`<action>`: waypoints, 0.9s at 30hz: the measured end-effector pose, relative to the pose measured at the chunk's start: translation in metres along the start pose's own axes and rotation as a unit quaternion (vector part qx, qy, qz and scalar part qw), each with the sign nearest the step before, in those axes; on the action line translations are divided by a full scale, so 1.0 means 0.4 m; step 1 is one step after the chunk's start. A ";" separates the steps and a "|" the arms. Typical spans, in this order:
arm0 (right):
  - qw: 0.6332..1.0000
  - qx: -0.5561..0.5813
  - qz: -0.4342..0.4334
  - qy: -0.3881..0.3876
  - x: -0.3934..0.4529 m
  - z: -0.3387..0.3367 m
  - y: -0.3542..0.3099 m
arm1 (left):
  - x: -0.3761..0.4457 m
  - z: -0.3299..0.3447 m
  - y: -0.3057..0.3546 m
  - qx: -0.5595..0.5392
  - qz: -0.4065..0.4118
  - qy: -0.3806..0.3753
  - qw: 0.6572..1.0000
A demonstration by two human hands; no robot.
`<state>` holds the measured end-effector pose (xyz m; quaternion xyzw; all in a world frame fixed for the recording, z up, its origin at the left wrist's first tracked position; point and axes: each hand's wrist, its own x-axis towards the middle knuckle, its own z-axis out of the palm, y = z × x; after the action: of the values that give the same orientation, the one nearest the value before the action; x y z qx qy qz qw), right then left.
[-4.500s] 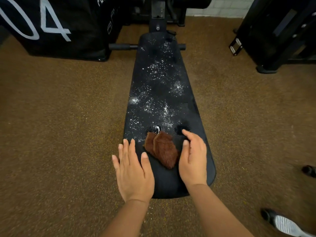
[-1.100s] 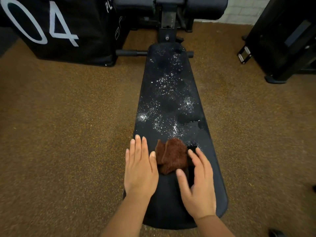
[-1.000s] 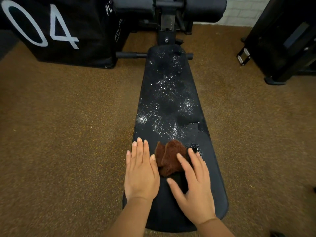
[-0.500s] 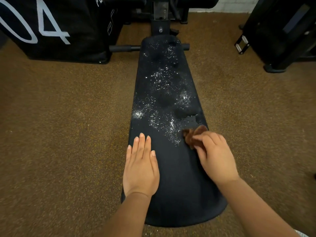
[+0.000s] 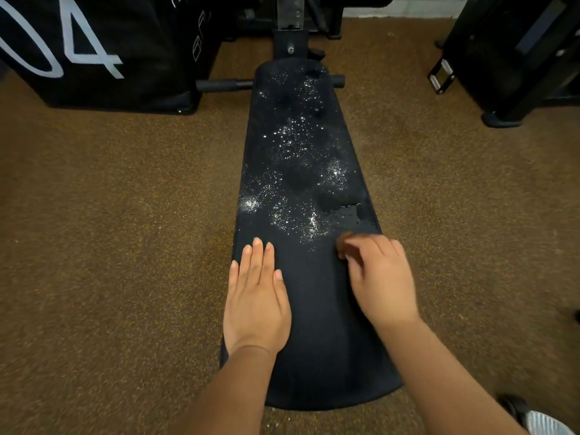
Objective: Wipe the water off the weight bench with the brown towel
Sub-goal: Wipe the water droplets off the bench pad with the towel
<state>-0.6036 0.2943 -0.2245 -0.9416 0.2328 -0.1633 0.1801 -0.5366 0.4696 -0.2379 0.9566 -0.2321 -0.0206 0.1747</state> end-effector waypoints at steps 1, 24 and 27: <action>1.000 0.006 0.017 0.009 0.022 0.029 -0.044 | 0.000 0.001 -0.001 -0.002 -0.001 0.001 1.000; 0.992 -0.019 -0.112 -0.052 -0.103 -0.062 0.042 | 0.001 0.000 -0.002 -0.017 -0.008 0.011 1.000; 0.999 -0.049 0.003 0.011 -0.019 -0.074 0.122 | 0.002 0.000 -0.001 -0.017 -0.010 0.012 1.000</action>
<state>-0.6399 0.2499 -0.2205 -0.9467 0.2453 -0.1618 0.1319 -0.5358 0.4696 -0.2380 0.9560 -0.2205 -0.0146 0.1931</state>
